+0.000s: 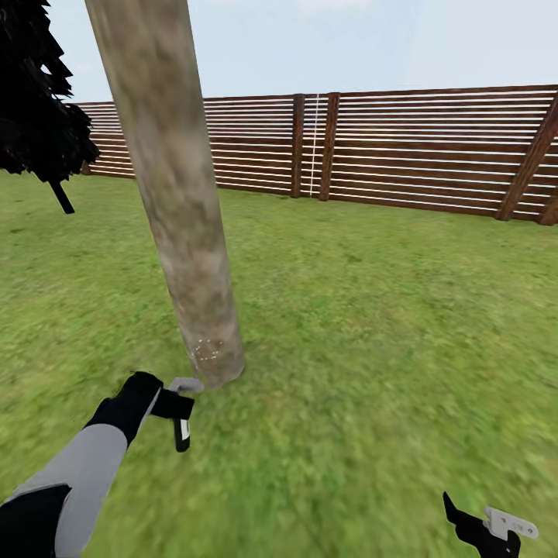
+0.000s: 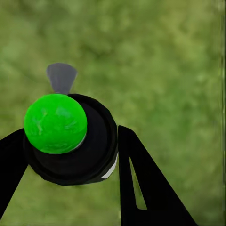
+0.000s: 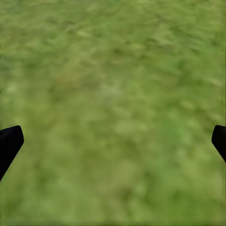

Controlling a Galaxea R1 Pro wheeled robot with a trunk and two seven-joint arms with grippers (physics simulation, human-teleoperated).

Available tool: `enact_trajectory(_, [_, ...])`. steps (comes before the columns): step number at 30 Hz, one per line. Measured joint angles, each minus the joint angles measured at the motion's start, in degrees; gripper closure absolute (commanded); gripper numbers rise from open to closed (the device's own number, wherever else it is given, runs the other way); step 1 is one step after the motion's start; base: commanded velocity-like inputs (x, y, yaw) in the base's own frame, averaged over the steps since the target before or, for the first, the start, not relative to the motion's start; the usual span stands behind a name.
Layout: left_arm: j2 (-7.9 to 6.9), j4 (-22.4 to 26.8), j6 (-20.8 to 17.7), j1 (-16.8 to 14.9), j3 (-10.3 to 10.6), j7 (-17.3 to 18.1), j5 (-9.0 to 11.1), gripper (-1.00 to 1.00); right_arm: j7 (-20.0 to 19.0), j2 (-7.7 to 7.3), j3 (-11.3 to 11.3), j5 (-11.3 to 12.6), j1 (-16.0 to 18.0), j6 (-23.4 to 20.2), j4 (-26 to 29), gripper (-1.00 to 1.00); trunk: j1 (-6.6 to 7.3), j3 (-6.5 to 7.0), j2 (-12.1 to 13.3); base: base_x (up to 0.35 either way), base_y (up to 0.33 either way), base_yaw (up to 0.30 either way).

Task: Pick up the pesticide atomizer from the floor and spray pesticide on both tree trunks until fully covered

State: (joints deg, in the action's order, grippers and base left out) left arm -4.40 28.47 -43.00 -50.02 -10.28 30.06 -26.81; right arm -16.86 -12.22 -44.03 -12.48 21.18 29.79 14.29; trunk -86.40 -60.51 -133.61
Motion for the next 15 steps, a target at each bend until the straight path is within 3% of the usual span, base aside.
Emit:
enact_trajectory(1, [0.94,0.0,0.0,0.1,0.1,-0.2,-0.1,1.0,0.0,0.0,0.0,0.0,0.0,0.0,0.0,-1.0,0.0,0.0,0.0,0.0,0.0,0.0])
enact_trajectory(3, [1.1,0.1,0.1,-0.3,0.1,-0.3,-0.8,1.0,0.1,-0.04,0.0,0.0,0.0,0.0,0.0,-1.0,0.0,0.0,0.0,0.106,0.077,0.0])
enact_trajectory(5, [-0.01,0.2,-0.1,-0.6,0.1,-0.4,-1.1,1.0,0.0,-0.01,0.0,0.0,0.0,0.0,0.0,-1.0,0.0,0.0,0.0,0.206,0.183,0.0])
enact_trajectory(8, [-3.77,0.2,-0.4,-1.4,-0.2,-0.3,-1.0,1.0,0.0,-0.07,0.0,0.0,0.0,0.0,0.0,-1.0,0.0,0.0,0.0,0.234,0.219,0.0])
enact_trajectory(11, [-4.53,0.2,-1.0,-4.0,-0.2,-0.1,-0.5,1.0,0.1,-0.08,0.0,0.0,0.0,0.0,0.0,-1.0,0.0,0.01,0.0,0.21,0.194,0.0])
enact_trajectory(13, [-4.59,0.3,-5.8,-6.7,0.0,0.0,-0.6,1.0,0.1,-0.08,0.0,0.0,0.0,0.0,0.1,-1.0,0.01,0.01,0.0,0.052,0.04,0.0])
enact_trajectory(15, [-4.64,0.3,-7.7,-8.4,0.1,0.1,-0.5,1.0,0.1,-0.13,0.0,0.0,0.0,0.0,0.1,-1.0,0.0,0.01,0.0,0.014,0.01,0.0])
